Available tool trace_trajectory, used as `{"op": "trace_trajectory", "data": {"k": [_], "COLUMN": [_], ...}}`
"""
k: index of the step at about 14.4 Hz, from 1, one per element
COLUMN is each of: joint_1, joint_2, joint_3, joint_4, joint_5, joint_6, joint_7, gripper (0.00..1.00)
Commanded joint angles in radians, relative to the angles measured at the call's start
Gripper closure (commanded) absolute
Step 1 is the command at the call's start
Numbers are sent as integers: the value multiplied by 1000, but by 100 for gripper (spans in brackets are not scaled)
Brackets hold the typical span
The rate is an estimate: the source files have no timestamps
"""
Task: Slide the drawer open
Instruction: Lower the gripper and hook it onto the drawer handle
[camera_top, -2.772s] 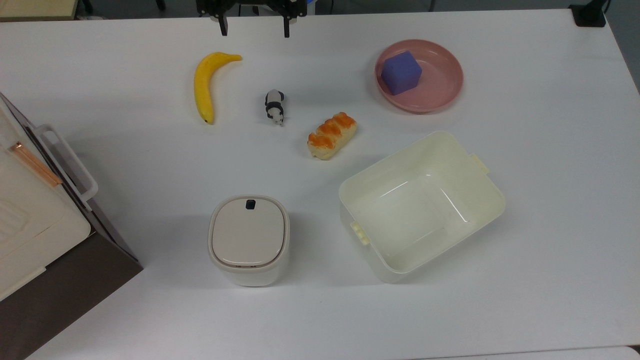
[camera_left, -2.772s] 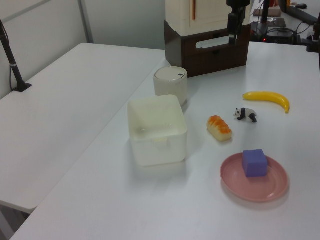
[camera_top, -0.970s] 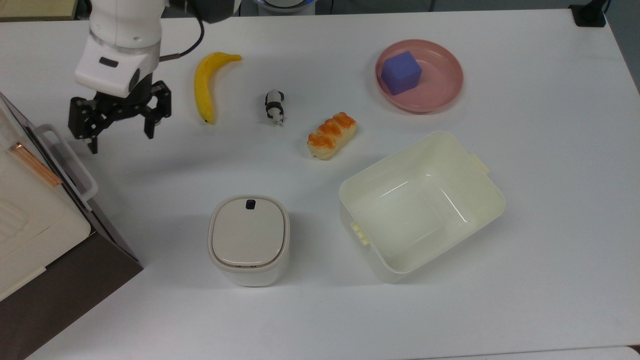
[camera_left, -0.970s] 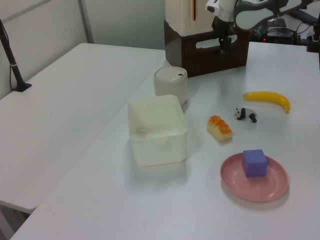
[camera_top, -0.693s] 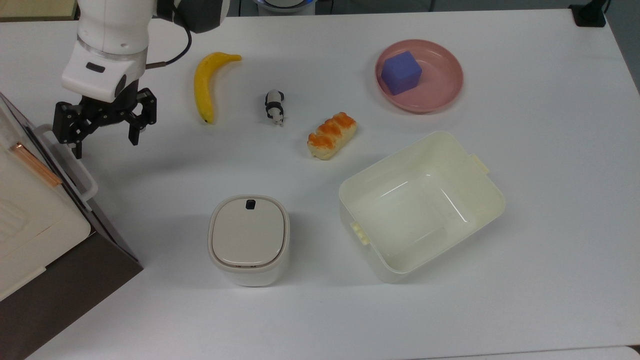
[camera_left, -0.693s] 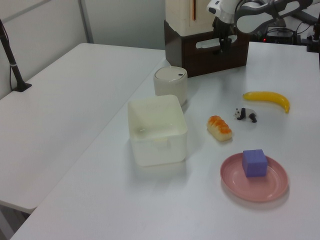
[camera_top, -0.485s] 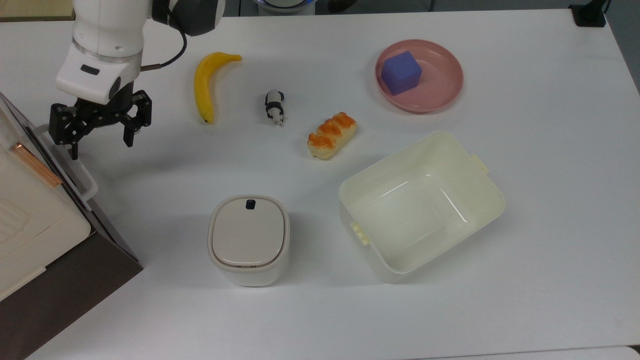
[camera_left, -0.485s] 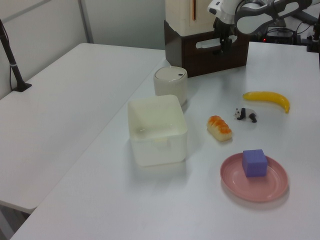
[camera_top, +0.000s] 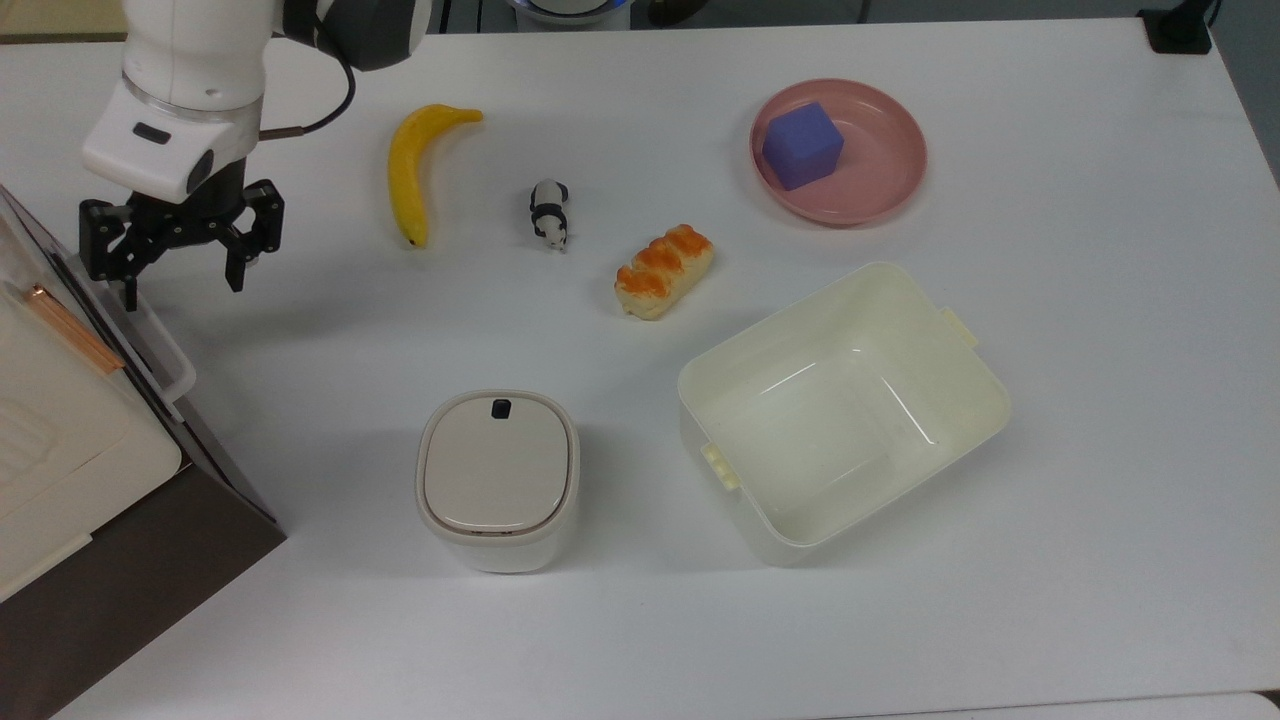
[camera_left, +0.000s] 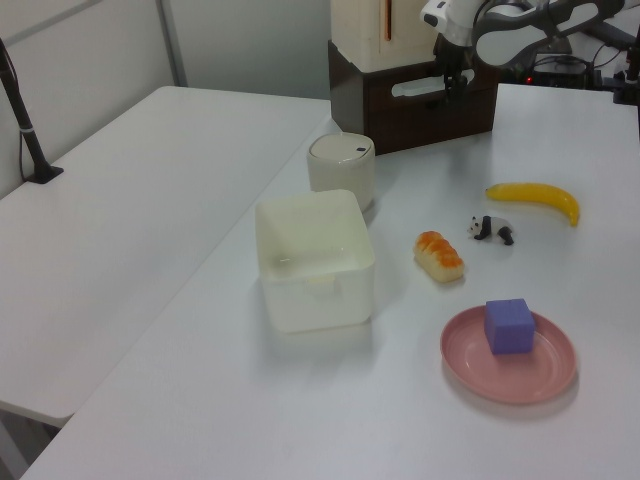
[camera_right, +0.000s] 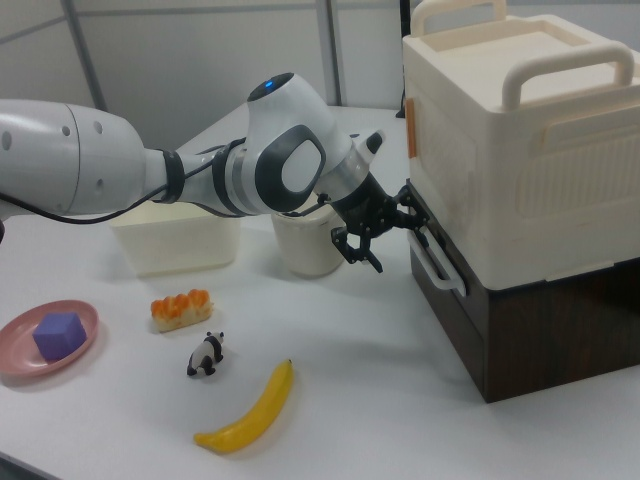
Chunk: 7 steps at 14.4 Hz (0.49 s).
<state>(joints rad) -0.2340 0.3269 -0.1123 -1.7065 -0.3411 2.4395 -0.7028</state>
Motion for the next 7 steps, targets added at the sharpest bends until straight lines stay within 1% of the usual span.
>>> {"op": "trace_trajectory", "data": {"k": [1, 3, 4, 6, 7], "joint_1": [4, 4, 4, 2, 2], "joint_2": [18, 35, 37, 44, 46], "joint_3": [-17, -27, -27, -27, -27], "joint_4": [16, 27, 27, 34, 44], "joint_5": [-27, -53, -77, -105, -111], "joint_6": [24, 27, 27, 29, 29], "joint_7": [25, 22, 19, 11, 5], "gripper": [15, 16, 16, 16, 18]}}
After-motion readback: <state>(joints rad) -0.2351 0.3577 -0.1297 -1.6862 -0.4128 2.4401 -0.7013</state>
